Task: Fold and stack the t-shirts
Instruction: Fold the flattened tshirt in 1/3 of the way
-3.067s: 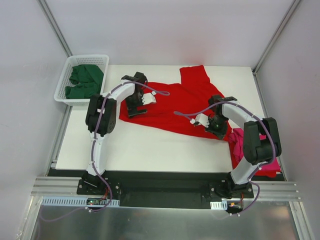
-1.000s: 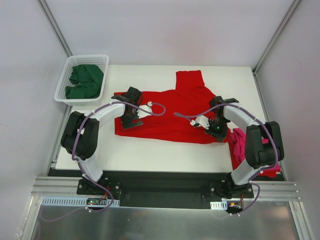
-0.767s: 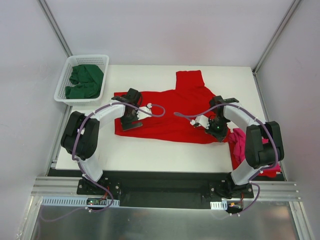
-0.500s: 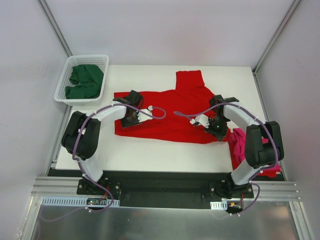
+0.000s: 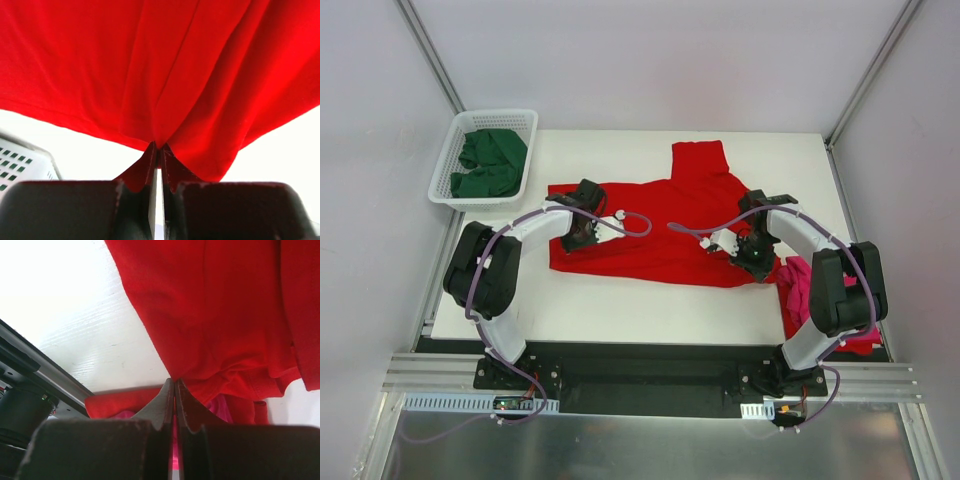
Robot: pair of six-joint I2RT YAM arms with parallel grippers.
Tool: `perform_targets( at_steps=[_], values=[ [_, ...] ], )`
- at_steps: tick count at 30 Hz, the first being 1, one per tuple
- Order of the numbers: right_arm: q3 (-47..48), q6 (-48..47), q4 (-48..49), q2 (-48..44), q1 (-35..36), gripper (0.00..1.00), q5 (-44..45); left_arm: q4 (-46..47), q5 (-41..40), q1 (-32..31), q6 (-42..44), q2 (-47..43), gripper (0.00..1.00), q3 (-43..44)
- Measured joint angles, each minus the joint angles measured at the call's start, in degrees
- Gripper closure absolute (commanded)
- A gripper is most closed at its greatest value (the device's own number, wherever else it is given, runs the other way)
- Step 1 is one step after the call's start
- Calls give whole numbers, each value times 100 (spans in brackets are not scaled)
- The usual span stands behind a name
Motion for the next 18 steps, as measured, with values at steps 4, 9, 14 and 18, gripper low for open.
perform_targets(
  at_steps=[4, 9, 14, 18],
  values=[
    [0, -2, 0, 4, 0, 99, 0, 0, -136, 0, 4, 0, 100, 133],
    [0, -2, 0, 13, 0, 99, 0, 7, -424, 0, 79, 0, 100, 363],
    [0, -2, 0, 13, 0, 99, 0, 11, -710, 0, 199, 0, 100, 496],
    [0, -2, 0, 13, 0, 99, 0, 4, -909, 0, 289, 0, 100, 592]
  ],
)
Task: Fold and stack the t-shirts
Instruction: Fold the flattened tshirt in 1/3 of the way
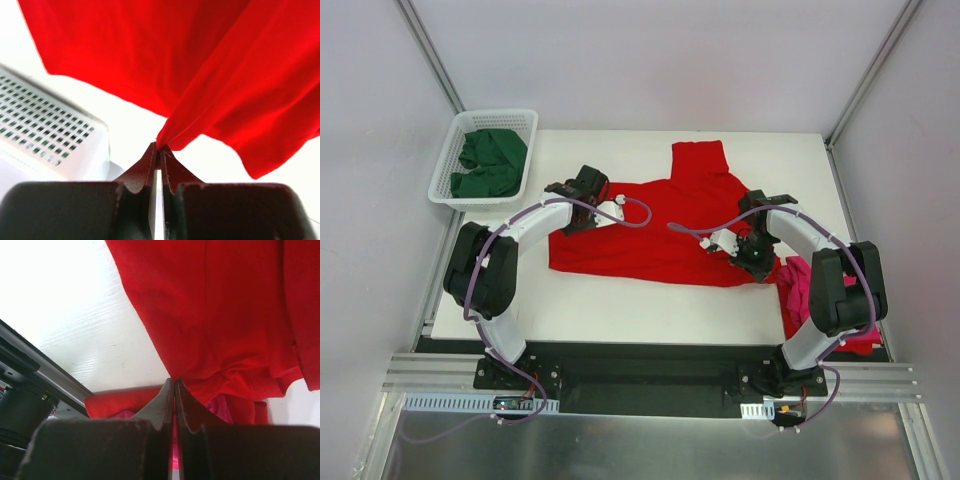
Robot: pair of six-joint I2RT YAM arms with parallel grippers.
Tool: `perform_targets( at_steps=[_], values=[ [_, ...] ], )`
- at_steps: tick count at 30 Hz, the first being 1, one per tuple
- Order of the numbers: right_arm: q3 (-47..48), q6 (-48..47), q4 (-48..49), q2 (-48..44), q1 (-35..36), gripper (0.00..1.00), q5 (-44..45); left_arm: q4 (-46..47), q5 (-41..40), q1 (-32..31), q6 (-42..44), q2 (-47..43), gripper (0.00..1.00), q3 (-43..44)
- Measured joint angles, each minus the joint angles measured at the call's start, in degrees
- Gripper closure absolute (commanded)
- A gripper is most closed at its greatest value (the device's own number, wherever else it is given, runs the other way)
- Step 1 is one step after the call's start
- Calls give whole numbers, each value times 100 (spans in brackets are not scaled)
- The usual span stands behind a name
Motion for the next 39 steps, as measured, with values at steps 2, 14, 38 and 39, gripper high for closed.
perform_targets(
  at_steps=[2, 14, 38, 39],
  values=[
    [0, 0, 0, 0, 0, 99, 0, 2, -136, 0, 42, 0, 100, 42],
    [0, 0, 7, 13, 0, 99, -2, -2, -887, -39, 177, -2, 100, 76],
    [-2, 2, 55, 33, 0, 99, -48, -13, -2052, -184, 363, -181, 97, 24],
    [-2, 2, 61, 33, 0, 99, -50, -28, -2076, -184, 365, -181, 97, 13]
  ],
)
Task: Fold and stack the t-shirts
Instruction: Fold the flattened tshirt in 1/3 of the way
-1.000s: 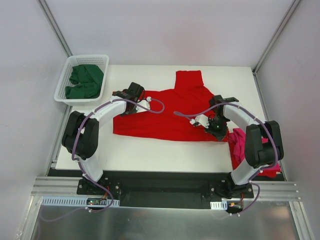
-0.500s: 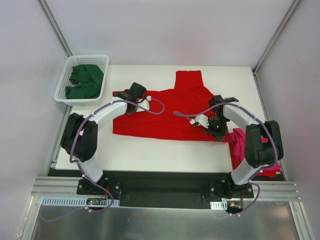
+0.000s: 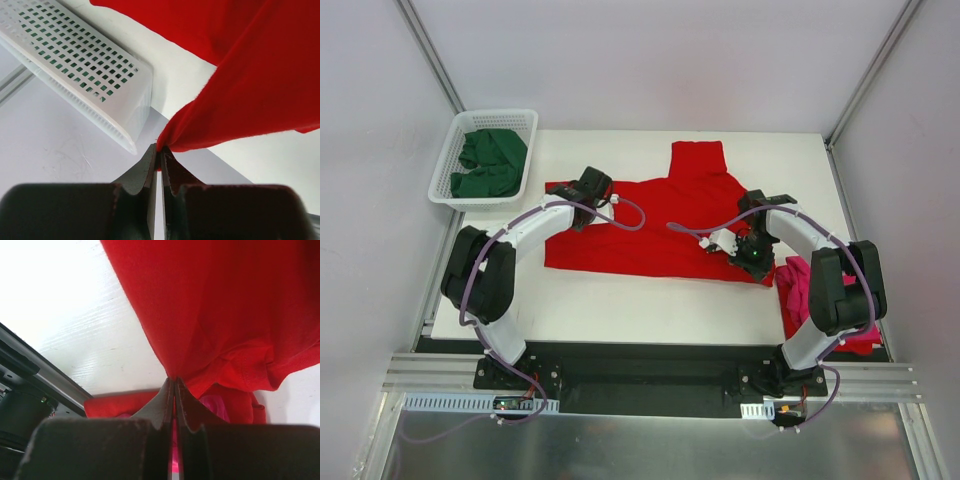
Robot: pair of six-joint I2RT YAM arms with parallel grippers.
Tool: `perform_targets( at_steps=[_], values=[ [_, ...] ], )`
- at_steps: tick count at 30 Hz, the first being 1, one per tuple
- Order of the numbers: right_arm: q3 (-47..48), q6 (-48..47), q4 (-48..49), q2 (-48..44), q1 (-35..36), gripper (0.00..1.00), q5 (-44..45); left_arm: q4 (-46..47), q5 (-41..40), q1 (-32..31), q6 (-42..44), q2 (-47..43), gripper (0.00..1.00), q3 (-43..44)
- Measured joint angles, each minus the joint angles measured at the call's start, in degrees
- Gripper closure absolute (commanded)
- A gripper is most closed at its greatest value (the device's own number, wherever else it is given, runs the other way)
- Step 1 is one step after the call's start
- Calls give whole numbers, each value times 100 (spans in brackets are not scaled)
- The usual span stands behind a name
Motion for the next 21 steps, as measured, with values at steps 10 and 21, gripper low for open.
perform_targets(
  at_steps=[10, 21],
  values=[
    [0, 0, 13, 0, 15, 99, -37, -155, -133, 94, -4, 350, 97, -11],
    [0, 15, 90, 0, 26, 83, -142, -236, -85, 503, -2, 625, 93, 201]
  ],
)
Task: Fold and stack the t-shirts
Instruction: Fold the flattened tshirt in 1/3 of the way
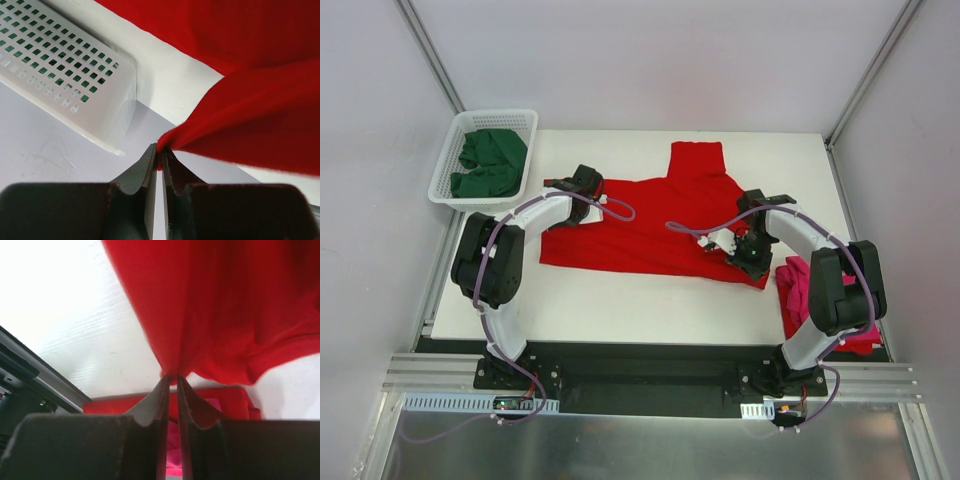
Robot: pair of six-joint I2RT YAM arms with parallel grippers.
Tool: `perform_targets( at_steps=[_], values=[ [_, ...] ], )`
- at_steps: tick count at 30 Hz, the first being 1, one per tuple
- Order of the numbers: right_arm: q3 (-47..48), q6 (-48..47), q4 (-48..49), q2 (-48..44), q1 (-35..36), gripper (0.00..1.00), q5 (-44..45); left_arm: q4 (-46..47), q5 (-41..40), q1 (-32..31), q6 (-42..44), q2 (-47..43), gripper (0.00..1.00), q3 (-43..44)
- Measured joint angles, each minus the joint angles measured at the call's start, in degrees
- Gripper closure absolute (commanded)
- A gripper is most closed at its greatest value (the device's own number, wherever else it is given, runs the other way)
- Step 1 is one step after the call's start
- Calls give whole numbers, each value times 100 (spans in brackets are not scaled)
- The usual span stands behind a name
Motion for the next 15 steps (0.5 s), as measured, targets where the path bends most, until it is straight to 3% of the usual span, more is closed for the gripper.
perform_targets(
  at_steps=[1, 3, 4, 15],
  values=[
    [0, 26, 13, 0, 0, 77, 7, 2, -4, 11, 0, 26, 94, 17],
    [0, 72, 48, -11, -4, 51, 22, -4, -7, 26, 0, 57, 93, 20],
    [-13, 107, 122, -52, -4, 4, 24, -7, -7, 35, -2, 70, 94, 20],
    [7, 780, 1508, -1054, -11, 4, 22, -24, -2, 35, -20, 83, 89, 15]
  ],
)
